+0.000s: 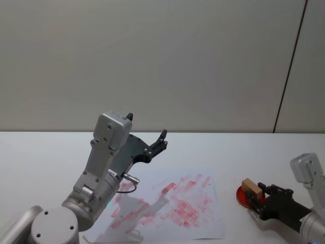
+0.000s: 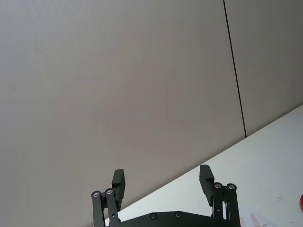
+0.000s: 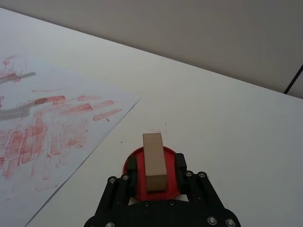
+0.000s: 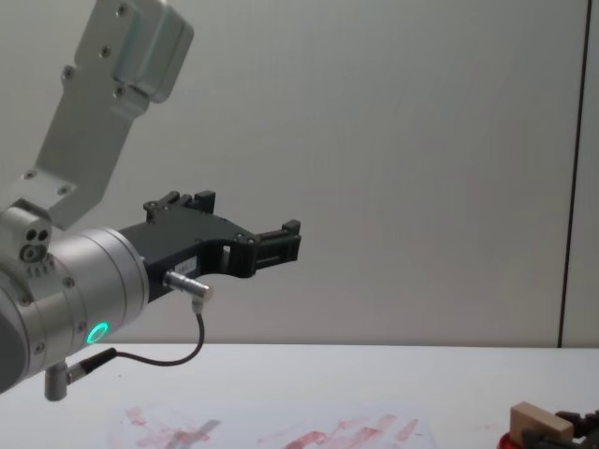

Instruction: Use the one hand to pick up the stamp and affix it onto the A4 paper.

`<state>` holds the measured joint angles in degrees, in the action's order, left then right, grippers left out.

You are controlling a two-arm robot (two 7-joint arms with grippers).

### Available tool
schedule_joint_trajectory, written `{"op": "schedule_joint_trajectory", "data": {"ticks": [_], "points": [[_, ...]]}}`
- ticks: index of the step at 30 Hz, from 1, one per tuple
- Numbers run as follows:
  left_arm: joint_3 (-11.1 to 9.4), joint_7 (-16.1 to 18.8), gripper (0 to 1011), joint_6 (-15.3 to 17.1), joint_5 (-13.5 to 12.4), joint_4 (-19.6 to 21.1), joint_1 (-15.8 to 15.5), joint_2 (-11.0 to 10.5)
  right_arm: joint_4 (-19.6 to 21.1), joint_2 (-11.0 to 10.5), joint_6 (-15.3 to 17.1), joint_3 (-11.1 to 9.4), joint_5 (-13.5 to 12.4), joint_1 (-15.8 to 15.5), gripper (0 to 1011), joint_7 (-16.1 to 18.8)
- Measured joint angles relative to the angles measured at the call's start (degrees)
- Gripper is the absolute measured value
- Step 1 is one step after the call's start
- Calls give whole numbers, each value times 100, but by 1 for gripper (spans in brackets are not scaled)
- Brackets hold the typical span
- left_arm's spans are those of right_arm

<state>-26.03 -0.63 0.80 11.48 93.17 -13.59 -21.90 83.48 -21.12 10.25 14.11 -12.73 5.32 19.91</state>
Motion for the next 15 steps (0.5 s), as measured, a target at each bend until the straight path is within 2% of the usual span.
{"op": "schedule_joint_trajectory", "data": {"ticks": [2, 4, 5, 9, 15], "points": [[0, 0, 1002, 0, 0, 0, 0, 0, -11, 4, 2, 0, -4, 9, 480, -11], [0, 0, 1003, 0, 0, 0, 0, 0, -12, 6, 2, 0, -11, 11, 518, -19], [0, 0, 1003, 0, 0, 0, 0, 0, -12, 7, 0, 0, -19, 12, 580, -27], [0, 0, 1002, 0, 0, 0, 0, 0, 23, 8, -21, -4, -45, 12, 682, -47], [0, 0, 1002, 0, 0, 0, 0, 0, 273, 4, -116, -24, -135, -11, 887, -122]]}}
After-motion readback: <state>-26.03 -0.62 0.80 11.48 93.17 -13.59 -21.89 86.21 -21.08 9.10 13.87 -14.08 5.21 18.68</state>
